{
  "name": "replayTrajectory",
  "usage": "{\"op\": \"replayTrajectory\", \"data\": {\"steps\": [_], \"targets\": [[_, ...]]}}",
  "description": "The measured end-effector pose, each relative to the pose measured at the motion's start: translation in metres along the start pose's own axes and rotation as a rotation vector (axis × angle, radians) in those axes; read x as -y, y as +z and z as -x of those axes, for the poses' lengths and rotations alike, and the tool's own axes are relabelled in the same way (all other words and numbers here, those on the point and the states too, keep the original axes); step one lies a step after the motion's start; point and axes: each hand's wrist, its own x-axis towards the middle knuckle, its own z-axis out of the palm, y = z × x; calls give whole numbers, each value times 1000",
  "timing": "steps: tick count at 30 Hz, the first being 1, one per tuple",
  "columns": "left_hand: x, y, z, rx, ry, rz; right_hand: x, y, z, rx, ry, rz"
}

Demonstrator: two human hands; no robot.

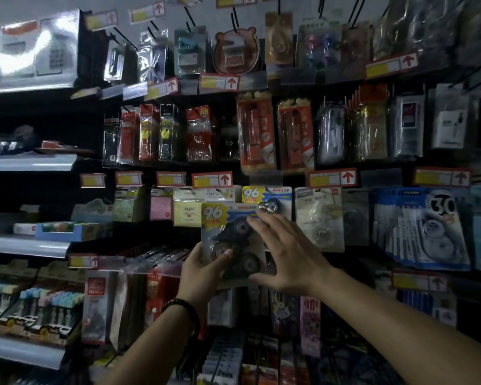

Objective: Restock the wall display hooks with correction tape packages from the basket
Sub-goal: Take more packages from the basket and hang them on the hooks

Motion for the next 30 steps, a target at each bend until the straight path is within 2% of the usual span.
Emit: {"op": "replayTrajectory", "data": {"steps": [8, 14, 21, 30], "targets": [[-3, 13, 5, 78, -40, -3, 0, -2, 1, 65, -12, 0], [4, -1, -5, -102, 130, -396, -9, 0, -5, 90, 103, 169], [1, -17, -1, 15, 365, -997, -21, 6, -22, 53, 214, 306], [1, -16, 5, 111, 390, -1136, -30, 8, -33, 54, 227, 394]]}}
